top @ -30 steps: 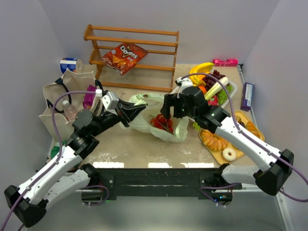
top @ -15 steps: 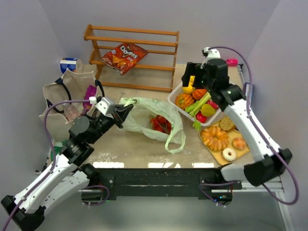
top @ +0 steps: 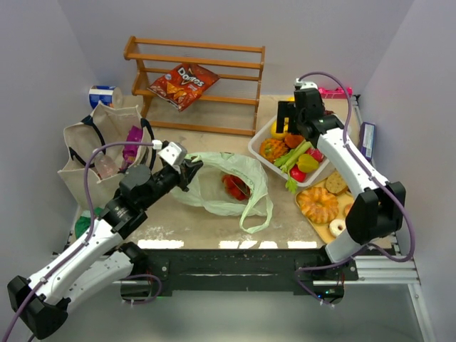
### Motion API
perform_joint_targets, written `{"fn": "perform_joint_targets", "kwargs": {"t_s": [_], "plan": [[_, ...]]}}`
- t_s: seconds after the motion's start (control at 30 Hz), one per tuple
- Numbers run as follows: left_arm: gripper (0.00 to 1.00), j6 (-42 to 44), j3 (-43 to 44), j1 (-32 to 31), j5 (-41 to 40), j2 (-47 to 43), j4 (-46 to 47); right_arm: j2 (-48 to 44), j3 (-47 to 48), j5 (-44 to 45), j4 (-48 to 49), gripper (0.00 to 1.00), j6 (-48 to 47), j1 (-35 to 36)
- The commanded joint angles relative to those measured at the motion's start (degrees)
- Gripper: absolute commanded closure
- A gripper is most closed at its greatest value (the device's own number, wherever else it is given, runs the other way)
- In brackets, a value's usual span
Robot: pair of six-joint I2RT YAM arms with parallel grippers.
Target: Place the mixed food into the grocery bags and tie them
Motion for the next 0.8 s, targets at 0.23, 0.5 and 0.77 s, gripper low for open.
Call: {"fn": "perform_joint_targets", "kwargs": {"t_s": [0.23, 0.5, 0.77], "plan": [[1.0, 0.77, 0.79, 0.3, 1.23, -0.82, 1.73, 6.53, -0.18, -4.38, 4.07, 0.04, 0.34, -5.48], [1.0, 0.77, 0.79, 0.3, 2.37, -0.73, 2.0, 6.98, -3.7, -7.9, 6.61, 0.33, 2.98, -5.57], [1.0, 0.59, 0.79, 0.3, 2.9, -0.29, 2.08, 0.22, -4.05, -8.43, 6.44, 0.77, 2.55, -5.57]]}}
